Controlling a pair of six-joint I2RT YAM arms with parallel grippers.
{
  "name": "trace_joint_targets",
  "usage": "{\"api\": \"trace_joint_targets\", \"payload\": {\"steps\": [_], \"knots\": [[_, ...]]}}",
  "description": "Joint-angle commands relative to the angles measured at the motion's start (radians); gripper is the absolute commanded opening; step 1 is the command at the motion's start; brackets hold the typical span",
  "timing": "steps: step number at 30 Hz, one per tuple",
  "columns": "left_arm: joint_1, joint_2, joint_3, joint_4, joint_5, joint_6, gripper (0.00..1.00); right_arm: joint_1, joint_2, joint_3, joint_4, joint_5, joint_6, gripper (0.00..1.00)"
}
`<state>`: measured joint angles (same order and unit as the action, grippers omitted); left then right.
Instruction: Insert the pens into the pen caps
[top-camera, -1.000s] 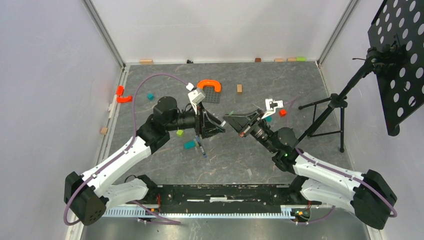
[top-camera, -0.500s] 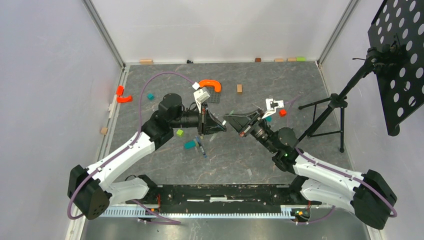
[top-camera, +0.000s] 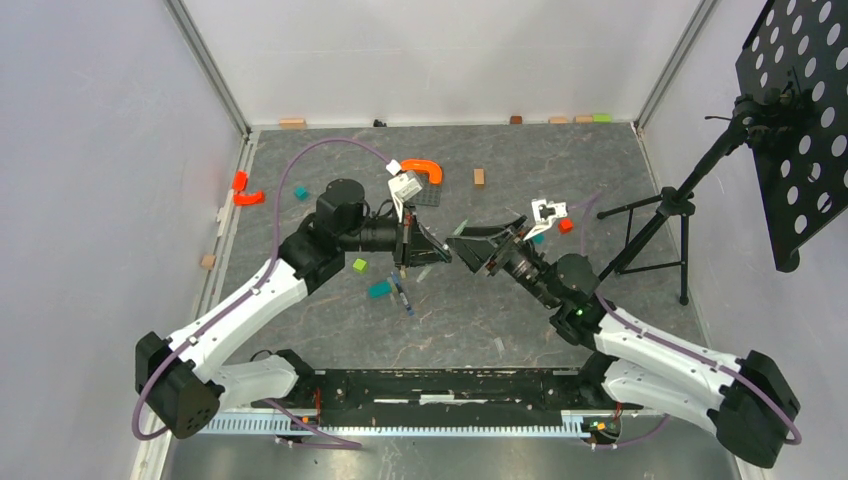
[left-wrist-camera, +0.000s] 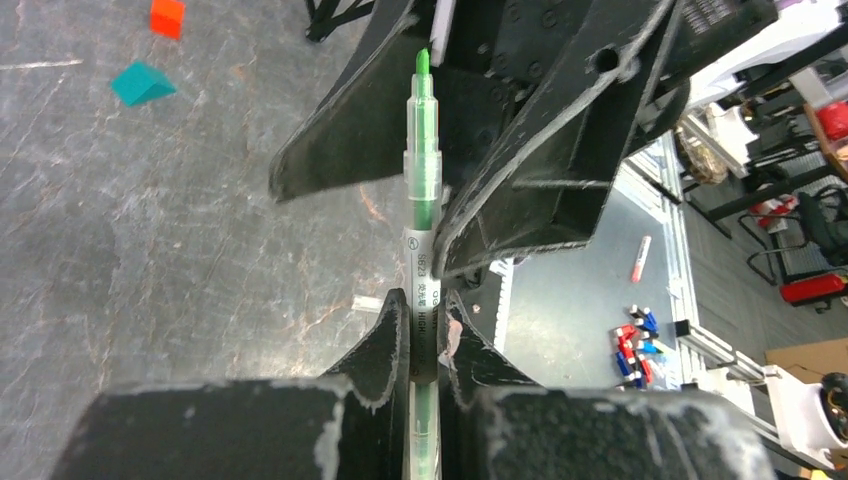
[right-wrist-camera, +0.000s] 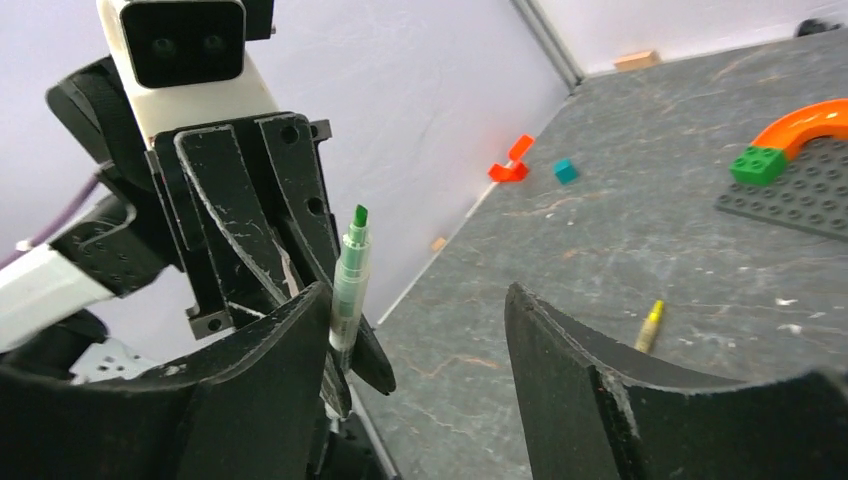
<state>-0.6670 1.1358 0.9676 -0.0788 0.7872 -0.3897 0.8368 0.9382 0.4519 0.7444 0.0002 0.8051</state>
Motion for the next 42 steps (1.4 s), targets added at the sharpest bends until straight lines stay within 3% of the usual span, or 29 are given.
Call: {"api": "trace_joint_targets", "payload": {"steps": [1, 4, 8, 13, 17, 23, 28, 32, 42], "knots": [[0.003, -0.042, 0.083, -0.184, -0.136, 0.115, 0.04, -0.001, -0.081, 0.079, -0.217, 0.096, -0.175, 0.7], [0.004, -0.054, 0.142, -0.351, -0.447, 0.151, 0.02, -0.001, -0.08, 0.129, -0.42, 0.167, -0.284, 0.74], [0.004, -0.073, 0.199, -0.5, -0.827, 0.178, 0.02, -0.001, 0.029, 0.226, -0.648, 0.176, -0.31, 0.8], [0.004, -0.161, 0.211, -0.595, -0.971, 0.187, 0.02, 0.01, 0.214, 0.325, -0.777, 0.08, -0.282, 0.74], [0.004, -0.278, 0.093, -0.572, -1.116, 0.188, 0.02, 0.11, 0.369, 0.437, -0.856, 0.133, -0.256, 0.71], [0.006, -0.385, -0.014, -0.56, -1.345, 0.174, 0.02, 0.229, 0.632, 0.634, -0.932, 0.158, -0.229, 0.58], [0.006, -0.466, -0.057, -0.527, -1.435, 0.175, 0.02, 0.282, 0.802, 0.766, -0.971, 0.163, -0.214, 0.5], [0.006, -0.475, -0.066, -0.516, -1.431, 0.178, 0.02, 0.318, 0.893, 0.87, -1.032, 0.217, -0.206, 0.5], [0.006, -0.484, -0.074, -0.512, -1.392, 0.181, 0.02, 0.341, 1.022, 0.951, -1.083, 0.301, -0.192, 0.46]]}}
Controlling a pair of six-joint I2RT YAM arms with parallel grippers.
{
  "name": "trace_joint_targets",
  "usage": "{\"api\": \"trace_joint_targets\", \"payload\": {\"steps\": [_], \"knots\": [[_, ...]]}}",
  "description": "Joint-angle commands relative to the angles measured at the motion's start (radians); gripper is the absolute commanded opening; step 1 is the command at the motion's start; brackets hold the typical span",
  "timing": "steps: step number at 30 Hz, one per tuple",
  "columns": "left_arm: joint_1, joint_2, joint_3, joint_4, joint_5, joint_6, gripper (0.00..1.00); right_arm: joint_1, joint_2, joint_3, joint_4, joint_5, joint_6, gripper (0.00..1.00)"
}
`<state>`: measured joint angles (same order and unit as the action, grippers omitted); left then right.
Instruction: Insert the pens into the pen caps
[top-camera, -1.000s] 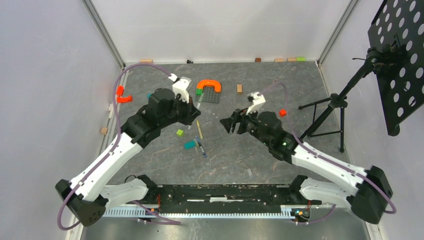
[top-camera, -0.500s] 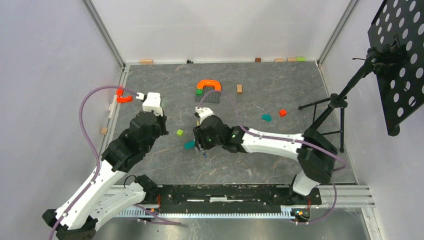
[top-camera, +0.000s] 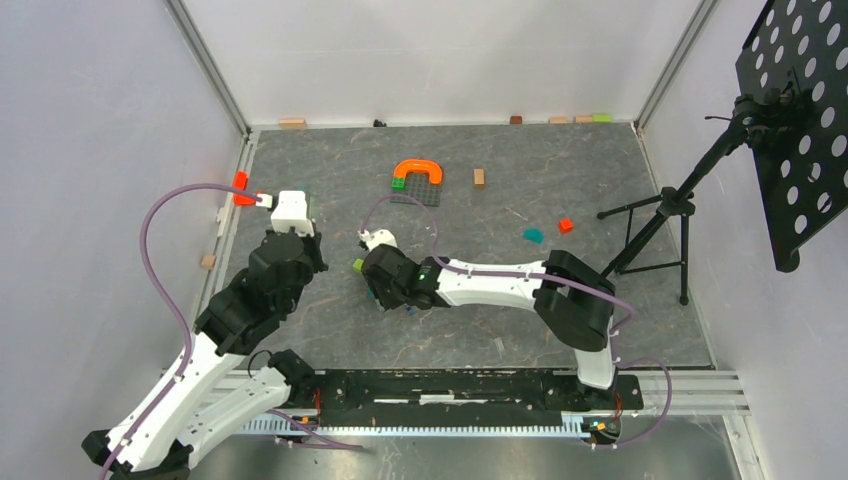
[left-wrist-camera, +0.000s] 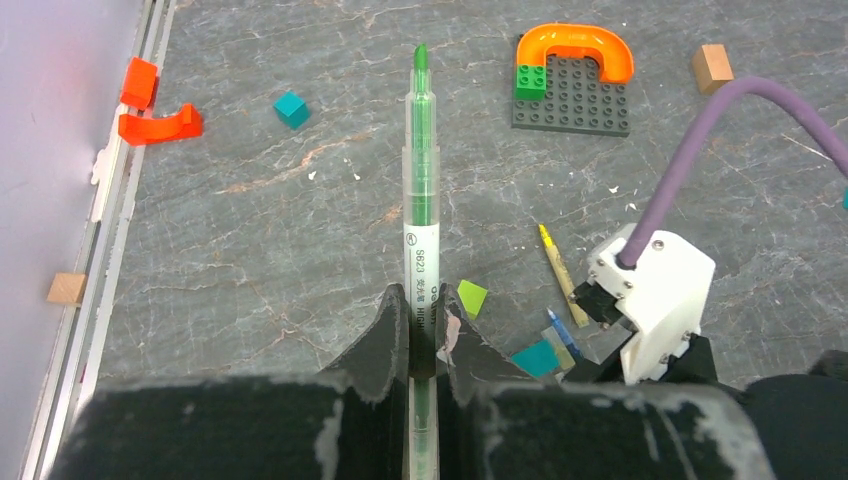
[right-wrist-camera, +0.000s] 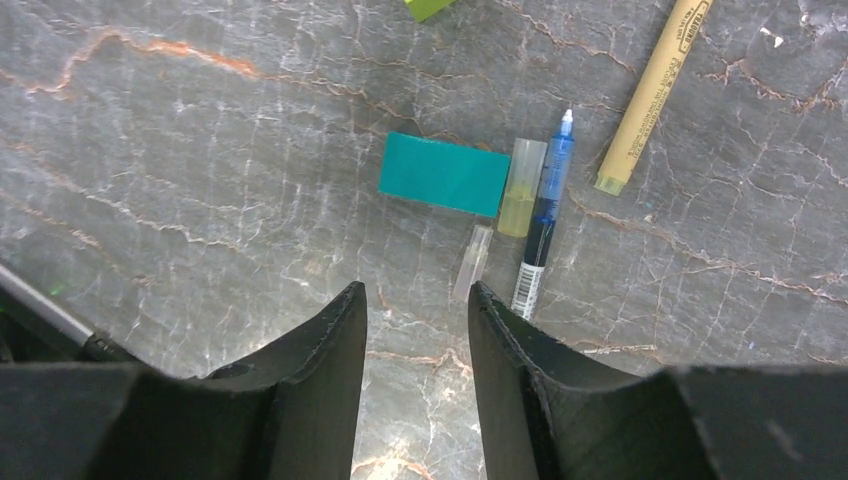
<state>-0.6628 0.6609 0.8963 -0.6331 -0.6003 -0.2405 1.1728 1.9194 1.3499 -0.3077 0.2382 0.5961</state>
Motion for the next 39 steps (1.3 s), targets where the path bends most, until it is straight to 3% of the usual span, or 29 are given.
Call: {"api": "trace_joint_targets", "payload": {"steps": [1, 16, 25, 39], "knots": [[0.002, -0.008, -0.003, 0.042, -0.001, 0.032, 0.02, 0.006, 0.052, 0.059, -0.033, 0.067, 0.014, 0.45], [0.002, -0.005, -0.007, 0.049, 0.016, 0.04, 0.02, 0.007, 0.152, 0.082, -0.05, 0.099, -0.006, 0.34], [0.002, 0.003, -0.008, 0.049, 0.02, 0.041, 0.02, 0.011, 0.163, 0.085, -0.081, 0.105, -0.009, 0.19], [0.003, 0.003, -0.008, 0.049, 0.02, 0.043, 0.02, 0.033, 0.218, 0.161, -0.269, 0.141, -0.083, 0.24]]}}
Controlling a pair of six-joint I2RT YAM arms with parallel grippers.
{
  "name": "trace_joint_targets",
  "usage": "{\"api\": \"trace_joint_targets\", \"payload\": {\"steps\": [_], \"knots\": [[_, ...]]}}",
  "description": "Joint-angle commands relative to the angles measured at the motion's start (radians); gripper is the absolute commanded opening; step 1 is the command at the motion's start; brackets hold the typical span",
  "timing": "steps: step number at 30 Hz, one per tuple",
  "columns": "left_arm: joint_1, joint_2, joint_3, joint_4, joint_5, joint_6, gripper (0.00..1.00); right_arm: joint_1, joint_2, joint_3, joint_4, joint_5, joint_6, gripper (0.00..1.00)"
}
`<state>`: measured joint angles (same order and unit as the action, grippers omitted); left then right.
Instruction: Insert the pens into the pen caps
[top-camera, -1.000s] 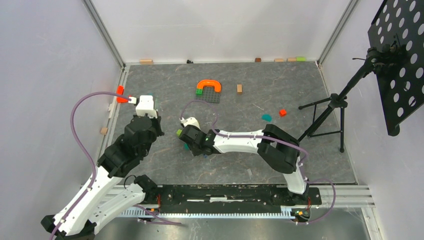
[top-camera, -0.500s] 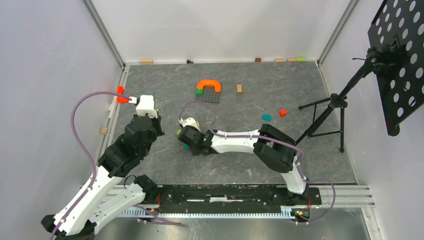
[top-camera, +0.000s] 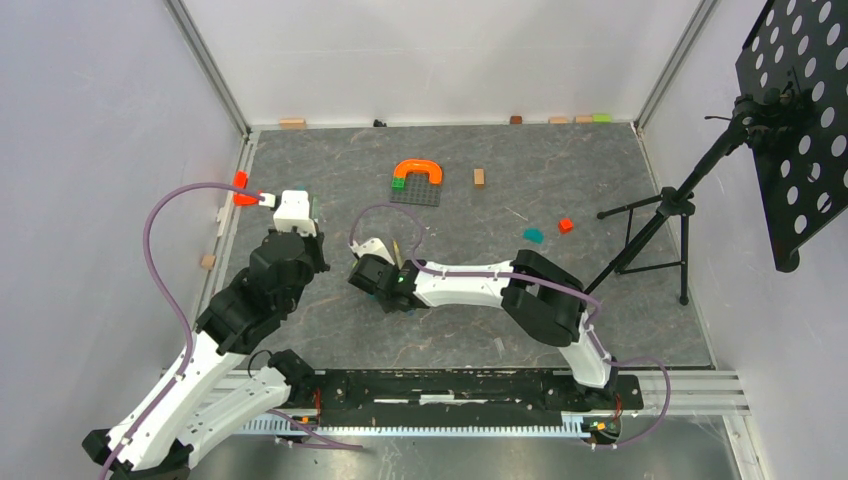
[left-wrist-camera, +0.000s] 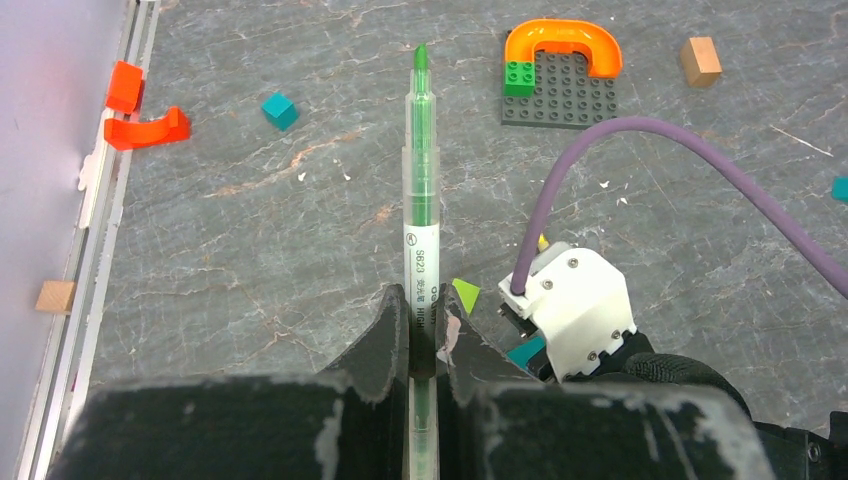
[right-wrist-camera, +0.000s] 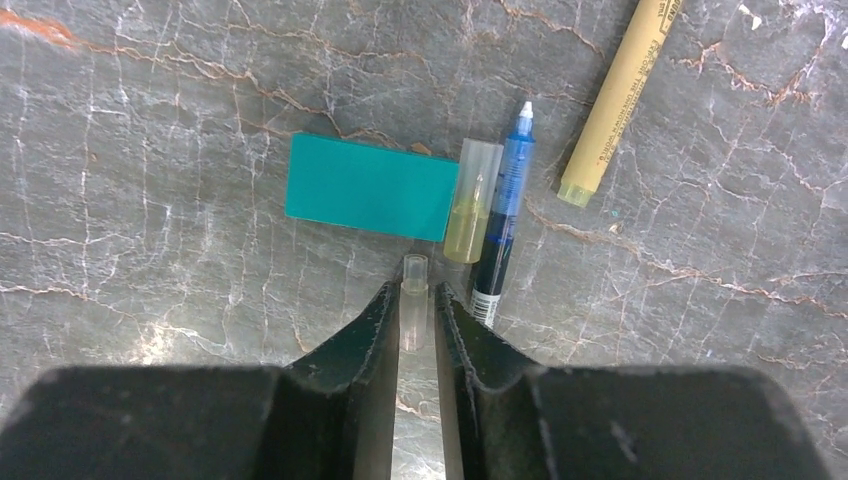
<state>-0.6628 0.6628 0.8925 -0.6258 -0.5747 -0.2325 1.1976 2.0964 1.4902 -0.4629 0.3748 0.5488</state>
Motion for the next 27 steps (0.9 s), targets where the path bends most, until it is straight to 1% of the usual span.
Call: {"api": "trace_joint_targets", "payload": {"steps": [1, 4, 6, 9, 10, 11, 12, 18, 27], "knots": [[0.003, -0.002, -0.005, 0.042, -0.005, 0.036, 0.02, 0.008, 0.043, 0.019, -0.117, 0.004, -0.04, 0.24], [0.003, -0.005, -0.006, 0.041, -0.008, 0.036, 0.02, 0.007, 0.067, 0.018, -0.121, -0.005, -0.047, 0.26], [0.003, -0.006, -0.006, 0.041, -0.008, 0.036, 0.02, 0.008, 0.084, 0.021, -0.125, -0.026, -0.052, 0.24], [0.003, -0.001, -0.006, 0.041, -0.007, 0.036, 0.02, 0.011, 0.085, 0.006, -0.112, -0.044, -0.052, 0.15], [0.003, 0.0, -0.006, 0.042, -0.005, 0.036, 0.02, 0.013, 0.079, -0.004, -0.103, -0.045, -0.053, 0.06], [0.003, 0.003, -0.005, 0.041, -0.005, 0.036, 0.02, 0.013, 0.07, -0.012, -0.097, -0.043, -0.053, 0.01], [0.003, 0.001, -0.006, 0.042, -0.005, 0.036, 0.02, 0.013, 0.062, -0.018, -0.091, -0.042, -0.053, 0.0], [0.003, -0.003, -0.01, 0.051, 0.017, 0.04, 0.02, 0.013, -0.035, -0.076, -0.017, -0.037, -0.055, 0.0], [0.003, -0.009, -0.018, 0.076, 0.091, 0.051, 0.02, 0.008, -0.284, -0.295, 0.251, -0.041, -0.033, 0.0]]}}
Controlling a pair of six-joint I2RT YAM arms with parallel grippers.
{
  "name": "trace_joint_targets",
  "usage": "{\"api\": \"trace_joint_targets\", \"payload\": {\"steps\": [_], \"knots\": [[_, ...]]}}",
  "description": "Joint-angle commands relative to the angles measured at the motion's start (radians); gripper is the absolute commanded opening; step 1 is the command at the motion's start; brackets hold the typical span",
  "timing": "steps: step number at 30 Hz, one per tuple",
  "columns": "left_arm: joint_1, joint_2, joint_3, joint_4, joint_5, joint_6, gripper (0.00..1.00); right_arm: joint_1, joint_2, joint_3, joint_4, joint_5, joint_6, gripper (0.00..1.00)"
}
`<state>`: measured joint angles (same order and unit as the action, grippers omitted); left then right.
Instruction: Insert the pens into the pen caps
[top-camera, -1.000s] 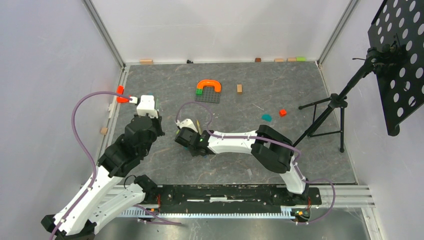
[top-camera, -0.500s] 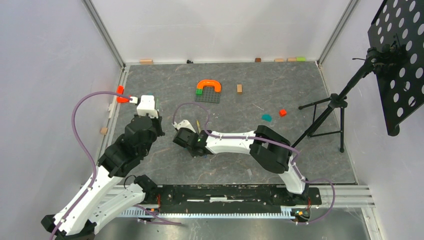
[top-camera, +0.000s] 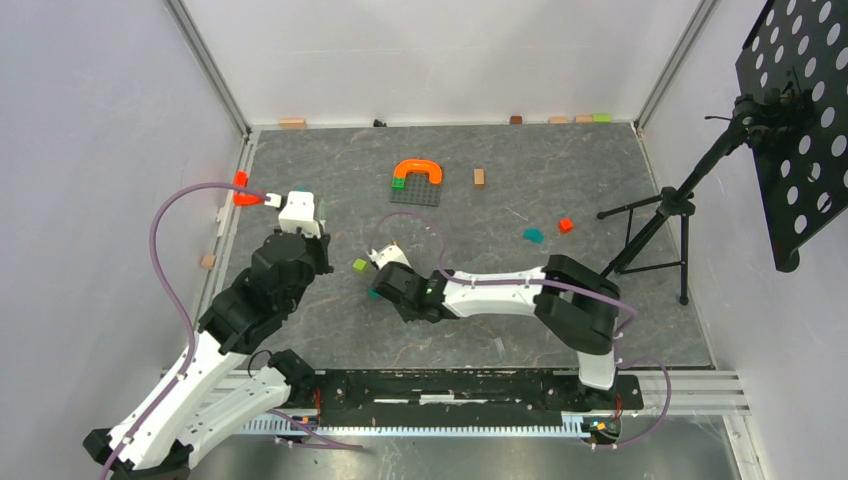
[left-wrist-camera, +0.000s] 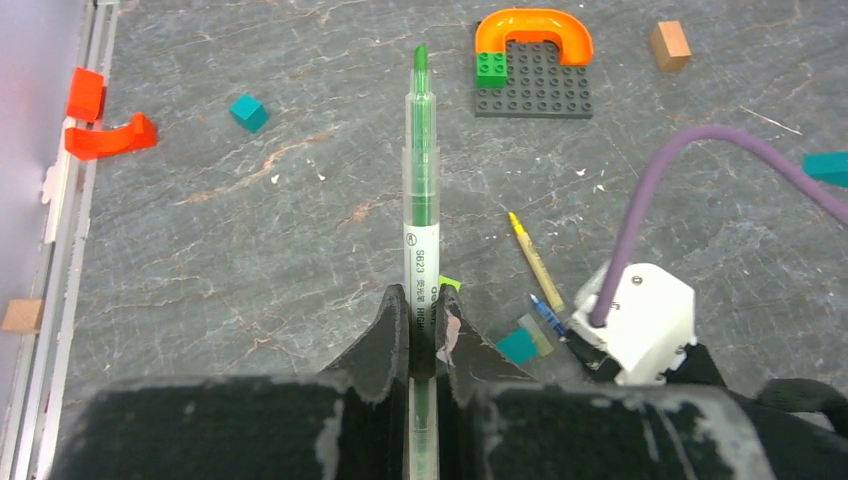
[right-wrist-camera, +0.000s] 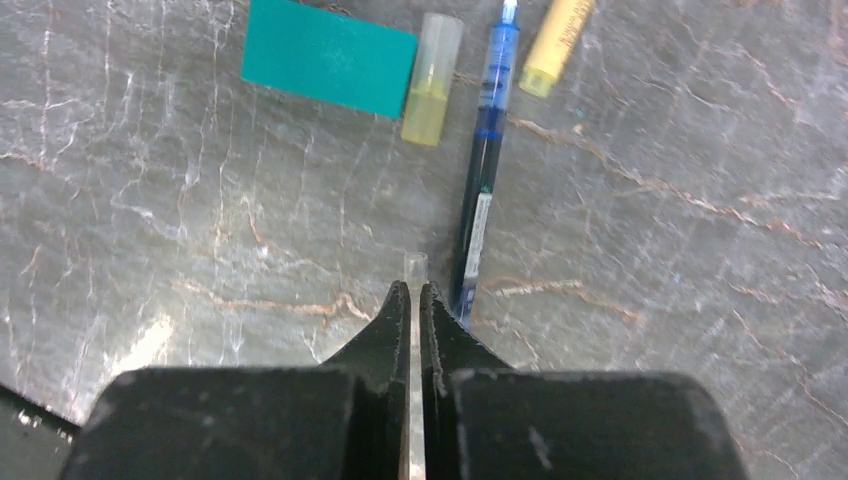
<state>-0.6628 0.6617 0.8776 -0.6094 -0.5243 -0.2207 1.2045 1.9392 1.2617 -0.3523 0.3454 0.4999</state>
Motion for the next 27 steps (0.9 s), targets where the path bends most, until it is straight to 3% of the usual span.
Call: {"api": "trace_joint_targets", "payload": {"steps": [1, 11, 27], "knots": [[0.003, -0.011, -0.006, 0.064, 0.051, 0.039, 0.02, 0.0, -0.146, -0.087, 0.172, -0.018, 0.018, 0.0], [0.003, -0.01, -0.015, 0.089, 0.151, 0.046, 0.02, -0.038, -0.337, -0.303, 0.425, -0.044, 0.073, 0.0], [0.005, 0.014, -0.013, 0.079, 0.063, 0.037, 0.02, -0.076, -0.348, -0.34, 0.434, -0.07, 0.032, 0.0]]}}
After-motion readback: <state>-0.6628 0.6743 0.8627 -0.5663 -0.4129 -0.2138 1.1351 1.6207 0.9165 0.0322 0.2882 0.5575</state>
